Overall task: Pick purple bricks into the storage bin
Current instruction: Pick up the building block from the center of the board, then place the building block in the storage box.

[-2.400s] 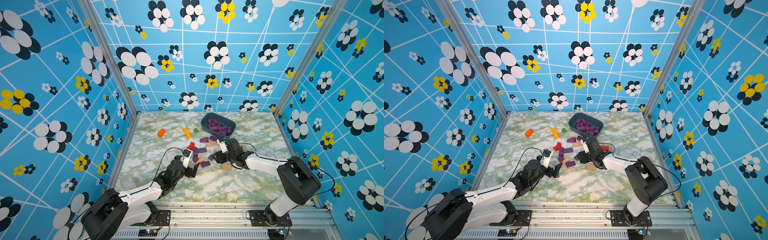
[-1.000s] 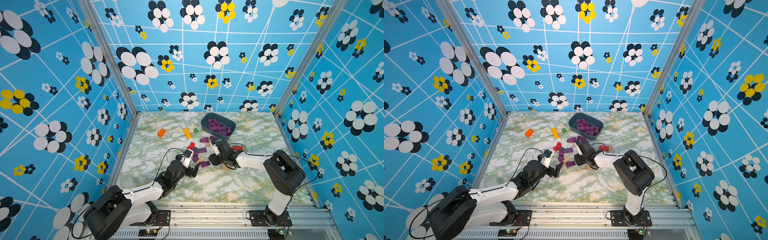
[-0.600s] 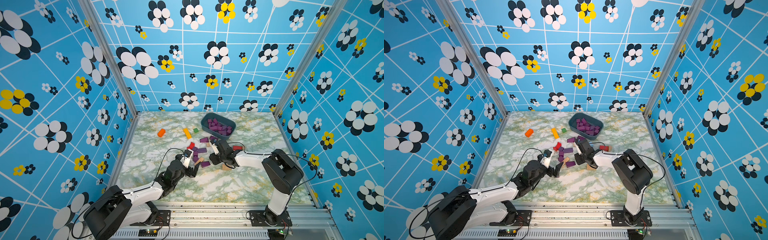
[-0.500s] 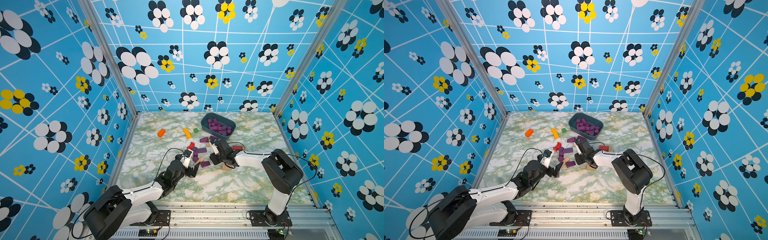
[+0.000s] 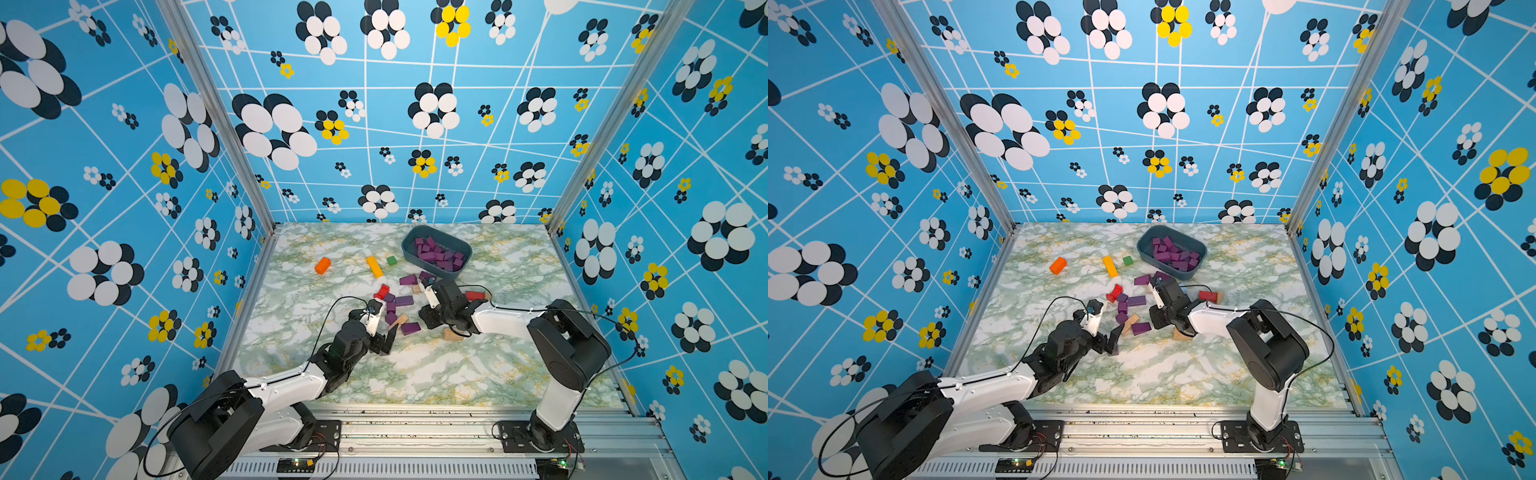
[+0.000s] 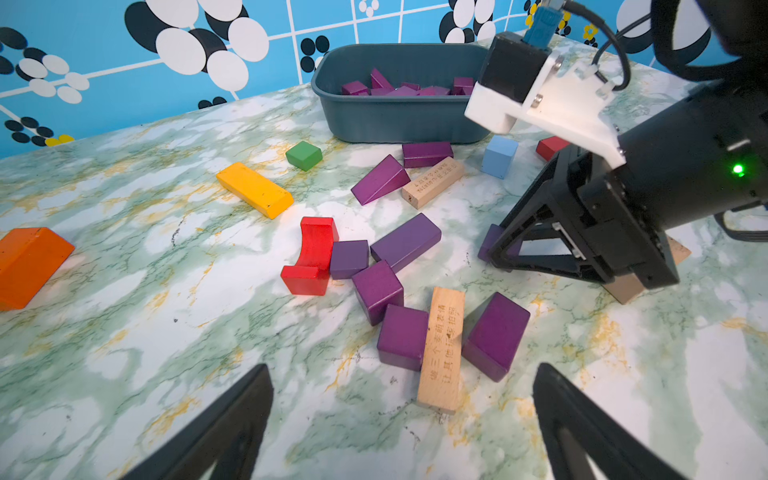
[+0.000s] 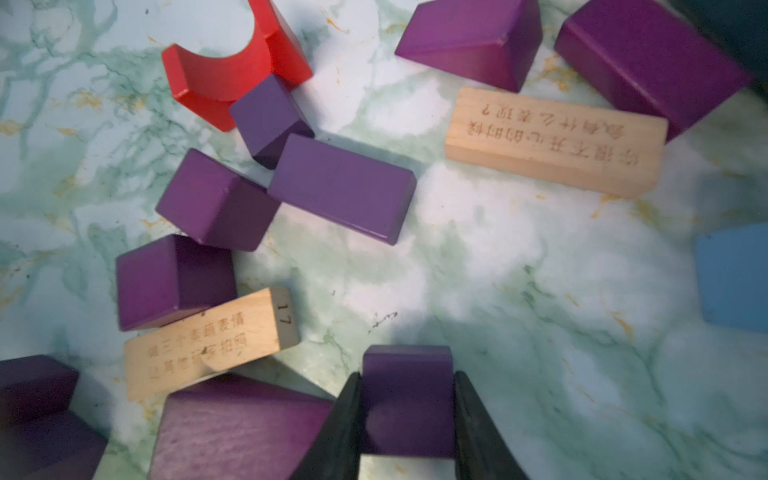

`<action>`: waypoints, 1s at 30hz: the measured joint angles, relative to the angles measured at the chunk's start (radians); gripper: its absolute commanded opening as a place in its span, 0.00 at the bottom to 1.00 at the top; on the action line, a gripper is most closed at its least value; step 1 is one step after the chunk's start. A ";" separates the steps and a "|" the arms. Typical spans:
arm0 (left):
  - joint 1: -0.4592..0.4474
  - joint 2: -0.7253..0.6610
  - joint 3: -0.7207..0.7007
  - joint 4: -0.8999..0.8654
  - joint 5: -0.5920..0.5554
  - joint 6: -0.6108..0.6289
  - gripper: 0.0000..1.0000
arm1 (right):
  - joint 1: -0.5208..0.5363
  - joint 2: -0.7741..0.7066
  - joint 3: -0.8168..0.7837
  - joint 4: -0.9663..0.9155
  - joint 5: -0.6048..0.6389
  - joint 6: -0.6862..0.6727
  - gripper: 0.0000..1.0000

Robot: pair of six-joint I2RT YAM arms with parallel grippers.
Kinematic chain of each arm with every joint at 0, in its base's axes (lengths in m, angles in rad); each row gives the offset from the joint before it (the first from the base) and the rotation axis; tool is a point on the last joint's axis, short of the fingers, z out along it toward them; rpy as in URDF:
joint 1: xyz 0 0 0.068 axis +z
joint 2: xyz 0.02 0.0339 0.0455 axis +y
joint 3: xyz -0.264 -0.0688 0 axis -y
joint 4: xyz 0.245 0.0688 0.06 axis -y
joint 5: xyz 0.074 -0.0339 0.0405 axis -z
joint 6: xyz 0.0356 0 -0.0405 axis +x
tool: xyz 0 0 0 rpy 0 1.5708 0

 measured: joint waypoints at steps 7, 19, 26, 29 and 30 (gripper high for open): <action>0.000 0.000 0.000 -0.016 -0.025 0.000 1.00 | -0.126 -0.005 0.075 0.028 -0.106 0.101 0.26; 0.000 -0.001 0.000 -0.018 -0.045 0.000 0.99 | -0.360 0.219 0.451 0.082 -0.223 0.304 0.38; 0.000 -0.001 0.000 -0.020 -0.044 0.000 1.00 | -0.373 0.285 0.530 -0.009 -0.201 0.307 0.68; 0.000 -0.001 0.002 -0.030 -0.044 0.000 1.00 | -0.369 0.257 0.515 -0.046 -0.169 0.265 0.68; 0.000 -0.001 0.004 -0.034 -0.044 0.000 1.00 | -0.365 0.233 0.494 -0.055 -0.157 0.249 0.69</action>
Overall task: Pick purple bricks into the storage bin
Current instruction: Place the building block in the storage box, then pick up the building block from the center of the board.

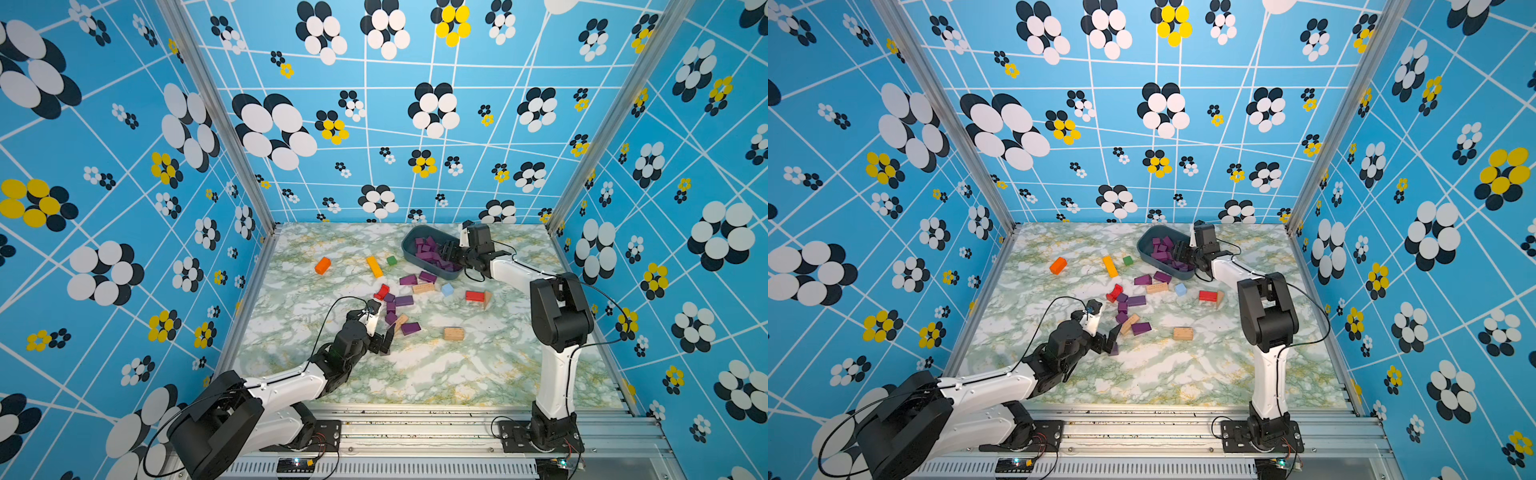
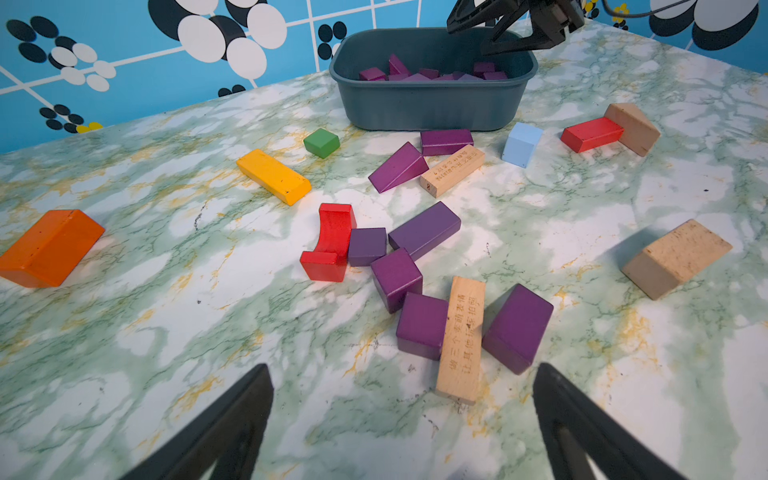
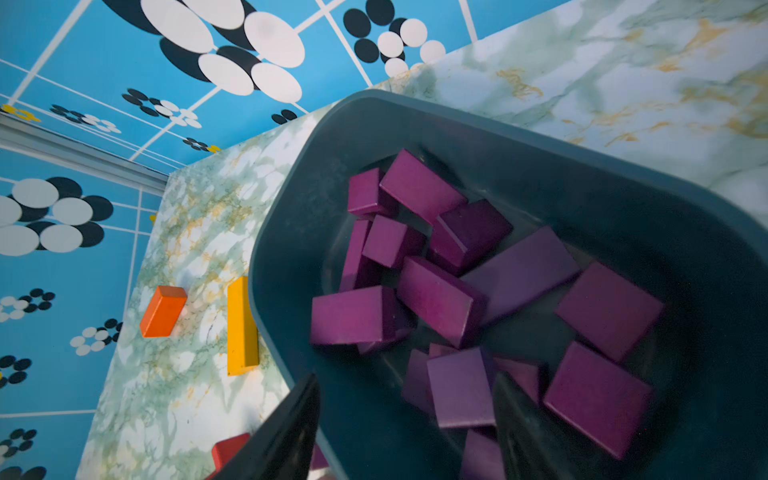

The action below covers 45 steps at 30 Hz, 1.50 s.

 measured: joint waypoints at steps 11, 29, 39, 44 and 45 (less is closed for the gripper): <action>0.000 0.061 0.098 -0.109 0.009 -0.038 0.99 | 0.115 -0.556 -0.356 -0.058 0.100 -0.139 0.70; 0.048 0.284 0.251 -0.219 0.145 -0.058 0.55 | 0.117 -0.949 -0.789 -0.066 -0.116 -0.034 0.73; 0.056 0.309 0.273 -0.240 0.170 -0.053 0.48 | 0.117 -1.060 -0.866 -0.047 -0.116 0.010 0.72; 0.061 0.315 0.283 -0.254 0.183 -0.053 0.44 | 0.117 -1.060 -0.871 -0.046 -0.116 0.024 0.69; 0.064 0.320 0.288 -0.255 0.186 -0.053 0.44 | 0.117 -1.060 -0.871 -0.045 -0.116 0.025 0.69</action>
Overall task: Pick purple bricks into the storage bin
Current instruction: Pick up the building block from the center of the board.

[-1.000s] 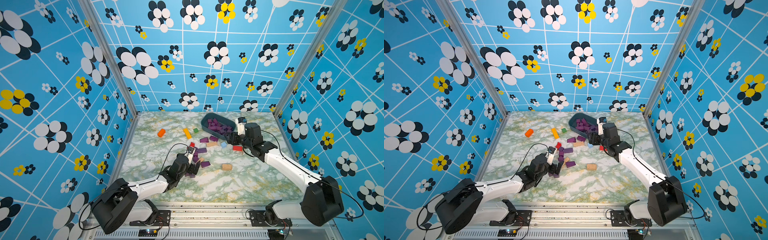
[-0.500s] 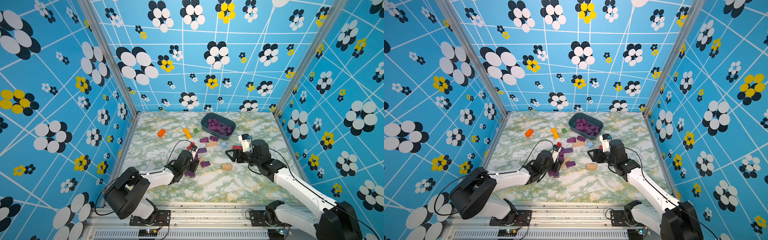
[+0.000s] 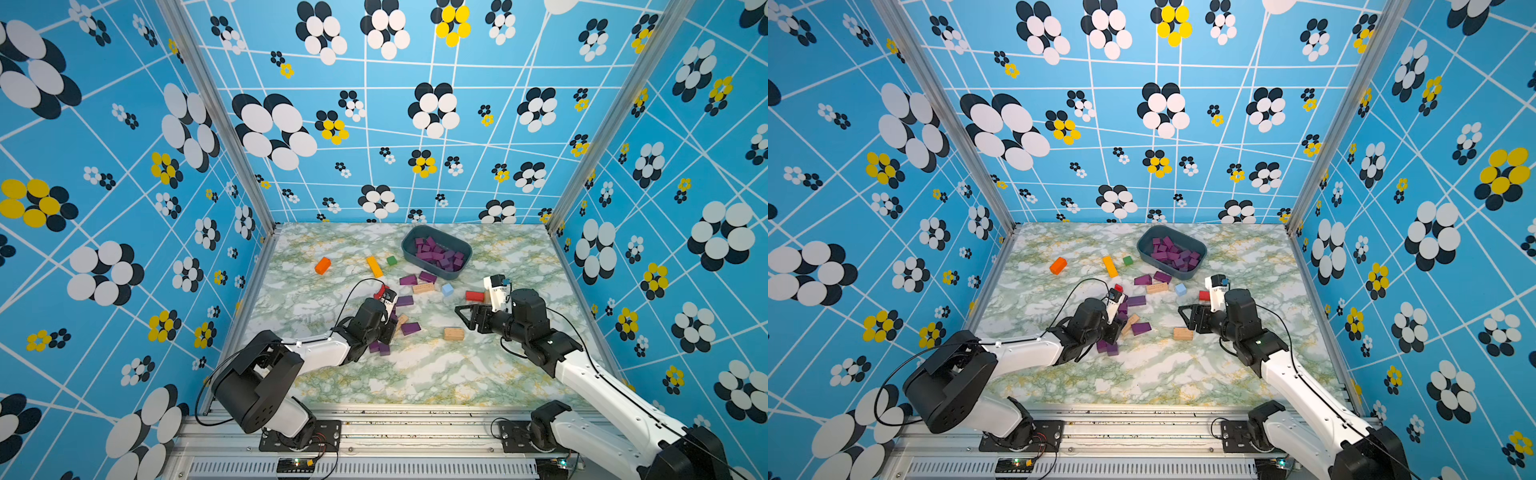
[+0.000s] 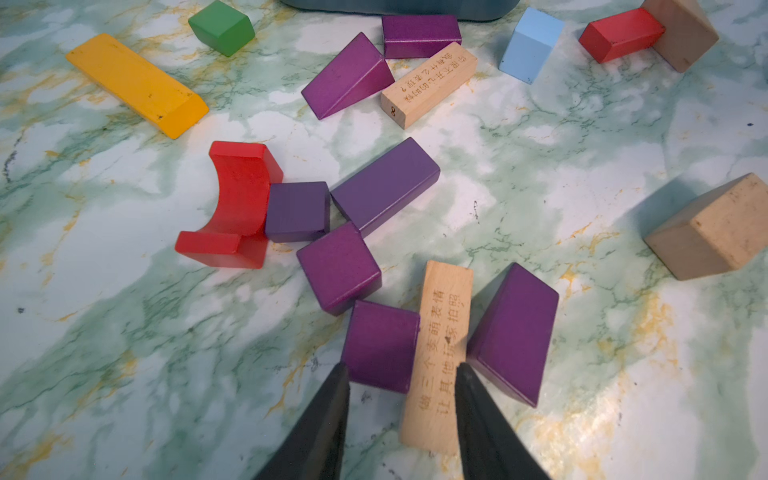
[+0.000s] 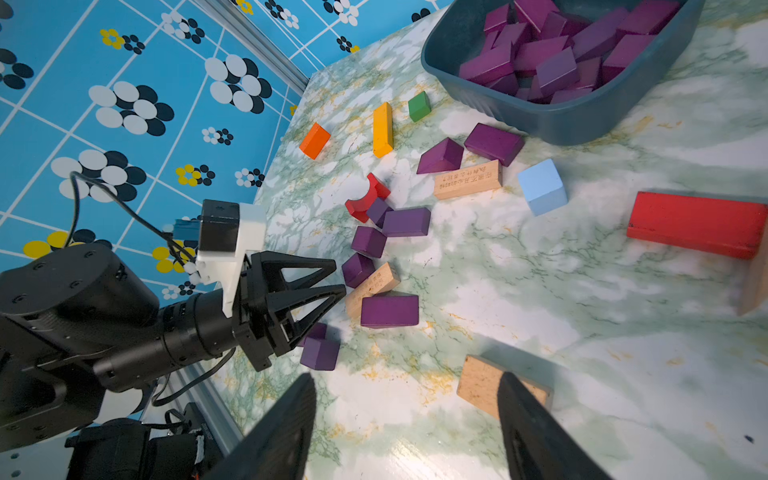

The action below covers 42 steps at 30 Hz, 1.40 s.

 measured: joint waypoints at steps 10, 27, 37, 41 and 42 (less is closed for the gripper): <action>0.017 0.033 0.023 -0.022 0.026 0.000 0.44 | 0.000 -0.001 -0.024 0.037 -0.004 0.030 0.69; 0.018 0.088 0.080 -0.076 0.039 -0.008 0.56 | 0.000 -0.002 -0.038 0.056 -0.004 0.059 0.68; 0.018 0.105 0.092 -0.084 0.039 -0.009 0.57 | 0.000 -0.002 -0.052 0.082 -0.003 0.075 0.67; 0.018 0.114 0.101 -0.088 0.039 -0.015 0.58 | 0.000 -0.001 -0.052 0.087 -0.003 0.076 0.67; 0.018 0.115 0.103 -0.089 0.038 -0.017 0.58 | 0.000 0.000 -0.053 0.093 -0.003 0.076 0.67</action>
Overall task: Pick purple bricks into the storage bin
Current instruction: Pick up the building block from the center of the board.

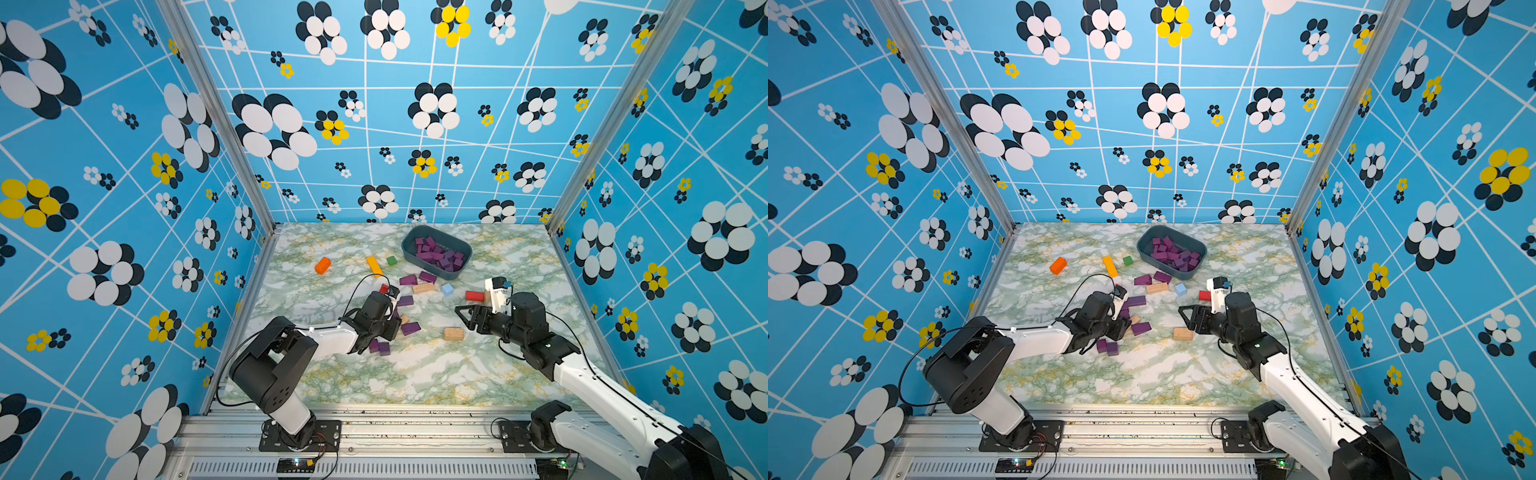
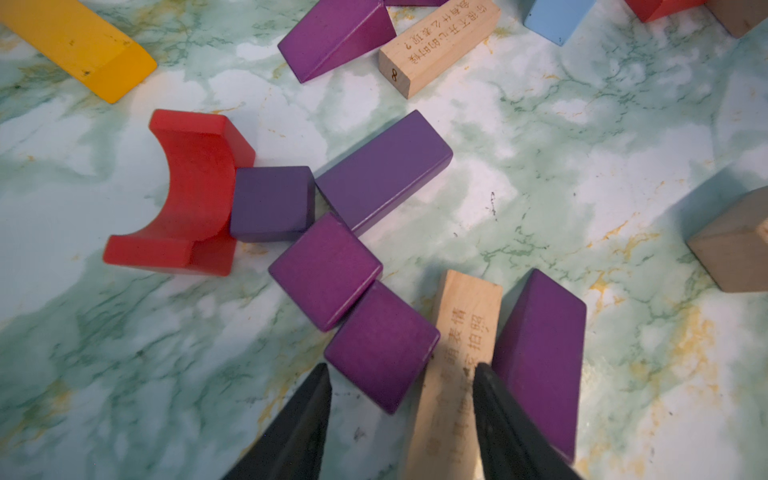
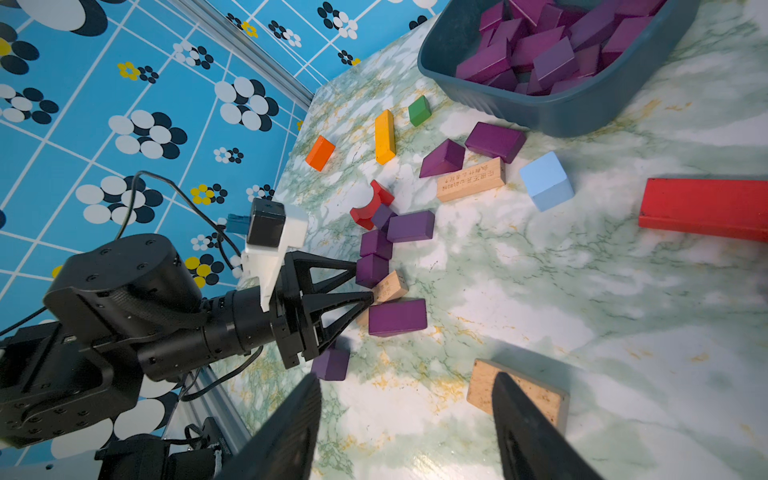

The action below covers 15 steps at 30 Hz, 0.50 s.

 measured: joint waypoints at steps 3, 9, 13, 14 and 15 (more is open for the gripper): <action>0.002 0.005 0.006 -0.006 -0.002 -0.010 0.59 | 0.002 0.008 0.000 0.013 0.000 0.002 0.67; 0.013 0.008 0.012 -0.007 -0.003 -0.029 0.61 | 0.005 0.018 -0.013 0.019 0.000 0.003 0.67; 0.026 0.029 0.023 -0.013 0.002 -0.052 0.61 | 0.005 0.019 -0.016 0.019 0.000 0.005 0.66; 0.026 0.032 0.027 -0.014 0.002 -0.053 0.61 | 0.005 0.019 -0.016 0.019 0.000 0.006 0.67; 0.029 0.035 0.031 -0.016 0.002 -0.056 0.61 | 0.006 0.019 -0.016 0.019 0.000 0.005 0.67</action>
